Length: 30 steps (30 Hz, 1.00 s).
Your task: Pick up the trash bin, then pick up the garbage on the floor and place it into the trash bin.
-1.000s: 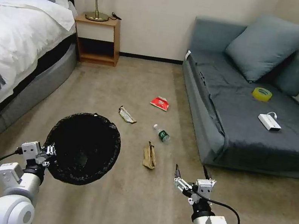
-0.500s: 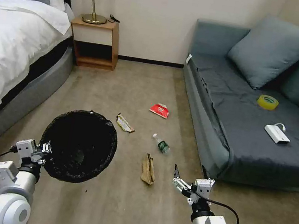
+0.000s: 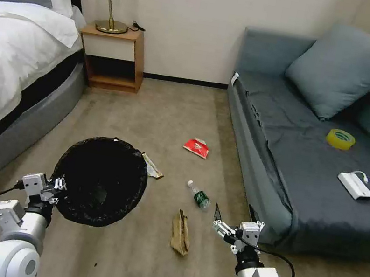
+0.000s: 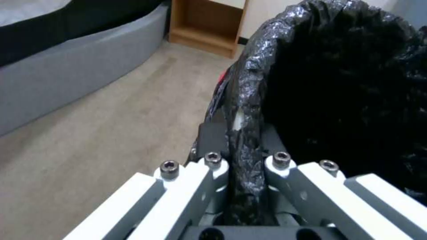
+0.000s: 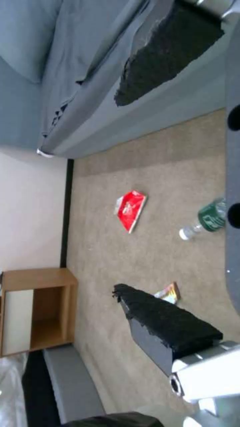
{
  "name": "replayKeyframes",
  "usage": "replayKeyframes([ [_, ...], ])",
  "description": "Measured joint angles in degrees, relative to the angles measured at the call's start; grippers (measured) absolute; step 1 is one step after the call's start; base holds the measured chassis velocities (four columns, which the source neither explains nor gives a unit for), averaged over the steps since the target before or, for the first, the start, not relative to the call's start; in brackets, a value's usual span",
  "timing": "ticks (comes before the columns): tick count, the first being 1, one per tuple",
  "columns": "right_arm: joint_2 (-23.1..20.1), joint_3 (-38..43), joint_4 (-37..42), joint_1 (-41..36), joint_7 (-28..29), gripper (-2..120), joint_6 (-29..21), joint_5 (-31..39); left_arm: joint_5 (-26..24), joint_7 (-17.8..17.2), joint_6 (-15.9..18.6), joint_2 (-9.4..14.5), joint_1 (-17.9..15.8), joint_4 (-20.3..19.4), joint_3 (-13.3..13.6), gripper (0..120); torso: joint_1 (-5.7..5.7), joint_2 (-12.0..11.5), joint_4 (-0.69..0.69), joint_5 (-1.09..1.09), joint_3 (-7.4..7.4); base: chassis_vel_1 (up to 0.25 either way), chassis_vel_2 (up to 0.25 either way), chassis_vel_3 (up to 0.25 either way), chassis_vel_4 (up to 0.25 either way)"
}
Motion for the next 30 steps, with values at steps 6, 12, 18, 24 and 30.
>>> replayKeyframes([
  [6, -0.1, -0.44, -1.38, 0.31, -0.64, 100, 1.88, -1.64, -0.17, 0.77, -0.1, -0.22, 0.02, 0.05, 0.02, 4, 0.01, 0.0, 0.0, 0.0, 0.01, -0.169, 0.172, 0.161, -0.16],
  [12, -1.87, -2.31, -3.86, 1.53, -0.38, 100, 0.74, -1.02, -0.07, 1.2, -0.08, 0.0, -0.08, 0.03, 0.08, 4, 0.0, 0.0, 0.0, 0.0, 0.0, -0.05, 0.047, 0.057, -0.05],
  [18, -5.52, -5.9, -5.04, 3.7, 2.12, 100, -8.65, 2.82, 0.1, 1.52, 0.05, 0.88, -0.29, 0.04, 0.19, 4, 0.0, 0.0, 0.01, 0.0, -0.01, 0.0, 0.0, 0.0, 0.0],
  [24, -13.92, -13.55, -5.34, 10.05, 9.73, 100, -24.19, 21.23, 0.04, 1.62, -0.06, 2.23, -0.64, 0.4, 0.62, 4, 0.0, 0.0, 0.0, 0.02, 0.0, 0.0, 0.0, 0.0, 0.0],
  [30, -21.82, -18.12, -6.96, 15.83, 16.32, 100, -34.81, 34.96, -0.11, 1.85, -0.27, 3.14, -0.71, 0.68, 0.78, 4, 0.0, 0.0, 0.01, 0.01, 0.0, 0.0, 0.0, 0.0, 0.0],
])
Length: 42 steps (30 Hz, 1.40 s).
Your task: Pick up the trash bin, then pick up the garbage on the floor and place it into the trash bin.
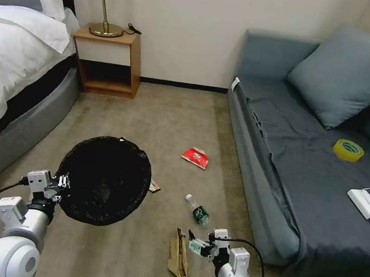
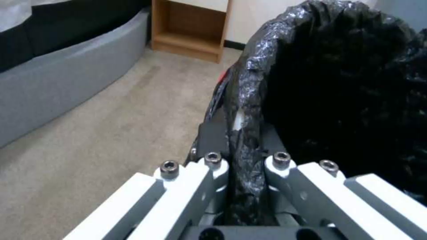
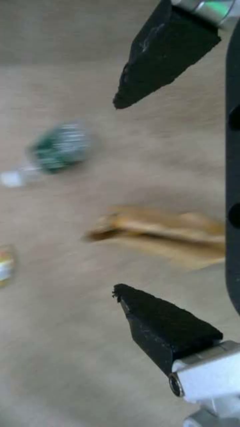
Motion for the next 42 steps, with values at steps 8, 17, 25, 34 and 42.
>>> replayKeyframes([
  [8, -2.34, -6.98, -5.42, 8.83, 5.65, 100, -6.88, 14.03, 0.03, 0.53, -0.39, -0.07, 0.07, 0.67, -0.46, 4, 0.0, 0.01, -0.01, -0.01, 0.0, 0.0, 0.0, 0.0, 0.0],
  [17, 2.24, -19.8, -18.17, 23.79, 11.15, 100, -8.81, 26.03, -0.11, 2.39, -1.21, 0.22, 0.27, 3.38, -2.5, 4, 0.0, 0.0, 0.0, -0.03, 0.0, 0.0, 0.0, 0.0, 0.0],
  [25, 4.5, -21.85, -25.35, 25.61, 10.63, 100, -8.64, 25.34, -1.11, 3.09, -1.61, 1.11, -0.44, 5.15, -2.88, 4, 0.0, 0.0, -0.01, -0.01, 0.0, 0.0, 0.0, 0.0, 0.0],
  [34, 5.75, -21.45, -28.43, 25.37, 10.23, 99, -8.48, 23.01, -1.49, 3.7, -2.02, 1.99, -1.26, 6.76, -2.73, 4, 0.0, 0.0, -0.01, -0.01, 0.0, 0.0, 0.0, 0.0, 0.0],
  [42, 6.72, -20.81, -29.57, 24.49, 9.32, 71, -8.4, 20.88, -1.5, 3.9, -2.13, 1.99, -1.68, 7.23, -2.24, 4, 0.0, 0.0, -0.01, -0.01, 0.0, 0.0, 0.0, 0.0, 0.0],
])
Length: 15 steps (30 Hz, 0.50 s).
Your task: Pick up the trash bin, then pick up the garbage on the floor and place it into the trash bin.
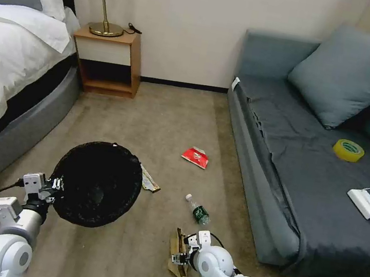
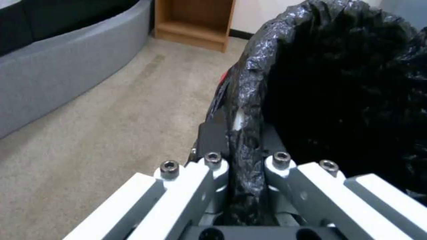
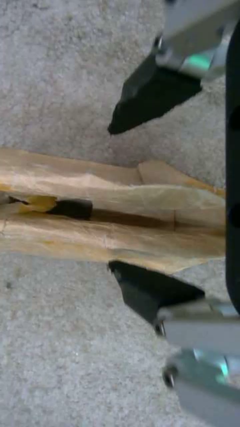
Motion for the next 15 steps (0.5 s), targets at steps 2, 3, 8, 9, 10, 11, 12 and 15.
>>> replayKeyframes([
  [2, 0.11, 0.06, -0.32, -0.09, -0.66, 59, 0.03, -0.6, -0.01, 0.21, -0.18, 0.22, -0.11, 0.44, -0.12, 4, 0.0, 0.0, 0.0, 0.0, 0.0, 0.0, 0.0, 0.0, 0.0],
  [3, 0.2, 0.05, -0.48, -0.18, -0.88, 57, 0.03, -0.93, -0.02, 0.28, -0.21, 0.23, -0.12, 0.52, -0.17, 4, 0.0, 0.0, 0.0, 0.0, 0.0, 0.0, 0.0, 0.0, 0.0],
  [8, 0.51, 0.04, -0.91, -0.64, -1.49, 43, 0.06, -2.0, -0.03, 0.51, -0.33, 0.08, -0.04, 0.6, -0.25, 4, 0.0, 0.0, 0.0, 0.0, 0.0, 0.0, 0.0, 0.0, 0.0],
  [9, 0.59, 0.06, -1.15, -0.84, -1.75, 36, 0.07, -2.45, -0.04, 0.62, -0.41, -0.08, 0.08, 0.6, -0.26, 4, 0.0, 0.01, 0.0, 0.0, 0.0, 0.0, 0.0, 0.0, 0.0],
  [10, 0.66, 0.12, -1.35, -0.98, -2.06, 31, 0.08, -2.89, -0.04, 0.7, -0.45, -0.19, 0.15, 0.6, -0.28, 4, 0.0, 0.01, 0.0, 0.0, 0.0, 0.0, 0.0, 0.0, 0.0],
  [11, 0.68, 0.18, -1.41, -1.06, -2.18, 28, 0.08, -3.06, -0.03, 0.75, -0.46, -0.23, 0.2, 0.6, -0.32, 4, 0.0, 0.01, 0.0, 0.0, 0.0, 0.0, 0.0, 0.0, 0.0],
  [12, 0.68, 0.18, -1.41, -1.06, -2.18, 28, 0.08, -3.06, -0.03, 0.75, -0.46, -0.23, 0.2, 0.6, -0.32, 4, 0.0, 0.01, 0.0, 0.0, 0.0, 0.0, 0.0, 0.0, 0.0],
  [15, 0.68, 0.65, -1.47, -1.4, -2.63, 13, 0.31, -3.7, -0.04, 0.9, -0.49, -0.39, 0.5, 0.5, -0.48, 4, 0.0, 0.01, 0.0, 0.0, 0.0, 0.0, 0.0, 0.0, 0.0],
])
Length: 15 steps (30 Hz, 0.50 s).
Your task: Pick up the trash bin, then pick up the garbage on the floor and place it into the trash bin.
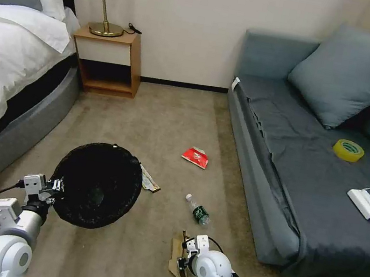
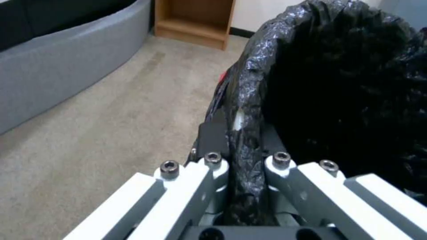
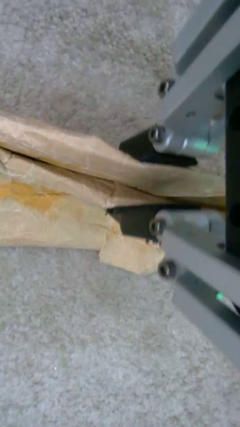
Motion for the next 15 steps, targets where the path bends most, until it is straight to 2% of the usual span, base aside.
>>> replayKeyframes([
  [4, -0.13, 0.36, 0.02, -0.33, -0.7, 0, 1.33, -1.15, -0.01, 0.01, -0.01, -0.32, 0.08, -0.25, 0.17, 4, 0.0, 0.0, 0.0, 0.0, 0.0, 0.0, 0.0, 0.0, 0.0],
  [15, -1.01, 2.94, 1.14, -1.91, -2.89, 0, 4.28, -4.62, -0.63, -0.52, 0.56, -0.66, 0.68, -1.09, 1.76, 4, 0.0, 0.0, 0.0, 0.01, 0.0, 0.0, 0.0, 0.0, 0.0],
])
